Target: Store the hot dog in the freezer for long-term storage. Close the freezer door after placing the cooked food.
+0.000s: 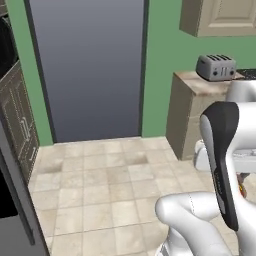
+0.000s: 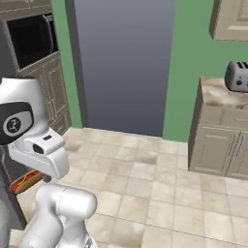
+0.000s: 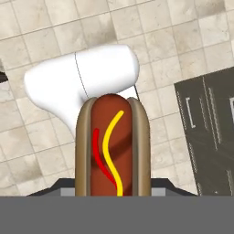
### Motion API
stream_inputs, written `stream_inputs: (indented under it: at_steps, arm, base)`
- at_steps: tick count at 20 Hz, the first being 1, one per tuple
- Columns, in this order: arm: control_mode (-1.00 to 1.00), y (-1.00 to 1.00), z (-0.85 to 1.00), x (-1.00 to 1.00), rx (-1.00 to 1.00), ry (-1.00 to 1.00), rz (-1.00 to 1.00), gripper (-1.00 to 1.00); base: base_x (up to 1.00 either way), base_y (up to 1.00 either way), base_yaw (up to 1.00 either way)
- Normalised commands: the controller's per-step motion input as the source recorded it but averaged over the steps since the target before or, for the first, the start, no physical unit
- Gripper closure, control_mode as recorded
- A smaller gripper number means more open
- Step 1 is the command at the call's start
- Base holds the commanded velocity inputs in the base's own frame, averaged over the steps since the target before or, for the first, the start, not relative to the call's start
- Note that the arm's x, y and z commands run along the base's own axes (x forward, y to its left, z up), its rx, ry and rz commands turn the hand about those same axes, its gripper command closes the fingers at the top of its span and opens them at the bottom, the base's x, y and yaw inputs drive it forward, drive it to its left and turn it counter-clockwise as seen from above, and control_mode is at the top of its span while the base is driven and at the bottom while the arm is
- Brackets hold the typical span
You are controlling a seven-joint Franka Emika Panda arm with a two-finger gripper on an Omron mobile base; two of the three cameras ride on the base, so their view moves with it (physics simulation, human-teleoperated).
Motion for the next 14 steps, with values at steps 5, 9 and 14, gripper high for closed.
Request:
stream_inputs:
  at_steps: [5, 9, 14]
  arm:
    - [1.0, 0.0, 0.0, 0.0, 0.0, 0.0, 0.0, 1.0]
    - [1.0, 0.0, 0.0, 0.0, 0.0, 0.0, 0.0, 1.0]
    - [1.0, 0.0, 0.0, 0.0, 0.0, 0.0, 0.0, 1.0]
  base:
    - [1.0, -0.25, 0.09]
    - [1.0, -0.2, 0.08]
    - [1.0, -0.09, 0.06]
